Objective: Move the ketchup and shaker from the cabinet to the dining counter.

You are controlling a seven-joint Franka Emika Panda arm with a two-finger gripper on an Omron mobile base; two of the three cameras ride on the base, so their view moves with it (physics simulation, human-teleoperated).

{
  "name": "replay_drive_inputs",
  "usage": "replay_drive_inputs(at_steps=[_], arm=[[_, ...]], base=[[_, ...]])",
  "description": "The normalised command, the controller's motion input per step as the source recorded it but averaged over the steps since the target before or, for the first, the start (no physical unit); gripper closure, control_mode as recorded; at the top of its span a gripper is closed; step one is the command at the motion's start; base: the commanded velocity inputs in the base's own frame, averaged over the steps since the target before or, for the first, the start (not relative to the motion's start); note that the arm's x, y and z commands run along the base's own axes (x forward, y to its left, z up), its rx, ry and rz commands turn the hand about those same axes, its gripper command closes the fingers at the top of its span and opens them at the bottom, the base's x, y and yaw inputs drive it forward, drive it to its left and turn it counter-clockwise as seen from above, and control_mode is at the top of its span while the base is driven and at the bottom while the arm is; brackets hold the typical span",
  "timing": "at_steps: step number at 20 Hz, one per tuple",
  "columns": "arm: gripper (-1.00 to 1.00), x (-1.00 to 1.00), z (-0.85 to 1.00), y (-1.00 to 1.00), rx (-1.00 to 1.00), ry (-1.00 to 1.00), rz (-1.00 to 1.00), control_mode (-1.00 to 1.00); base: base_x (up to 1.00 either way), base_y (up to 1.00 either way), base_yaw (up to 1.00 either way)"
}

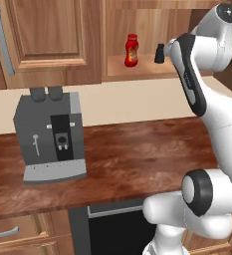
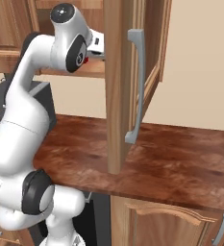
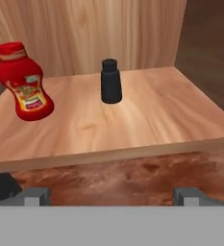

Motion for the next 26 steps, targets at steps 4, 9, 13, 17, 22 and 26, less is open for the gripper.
replay_drive_inputs(at_steps=[4, 9, 13, 17, 22, 26], arm=[[-1.00, 0.40, -0.03, -0.17, -0.02, 0.00, 0.07, -1.00], [-1.00, 0.47, -0.03, -0.05, 0.00, -0.01, 0.03, -1.00], [-1.00, 0.47, -0.08, 0.00, 0.00, 0.00, 0.00, -1.00], [-1.00, 0.39, -0.07, 0.00, -0.01, 0.00, 0.00, -1.00], [-1.00, 0.42, -0.11, 0.01, 0.00, 0.00, 0.00, -1.00], [-1.00, 0.29, -0.10, 0.00, 0.00, 0.00, 0.00, -1.00]], base=[[0.00, 0.00, 0.00], [0.00, 0.00, 0.00], [0.00, 0.00, 0.00], [0.00, 0.00, 0.00], [0.00, 0.00, 0.00], [0.00, 0.00, 0.00]])
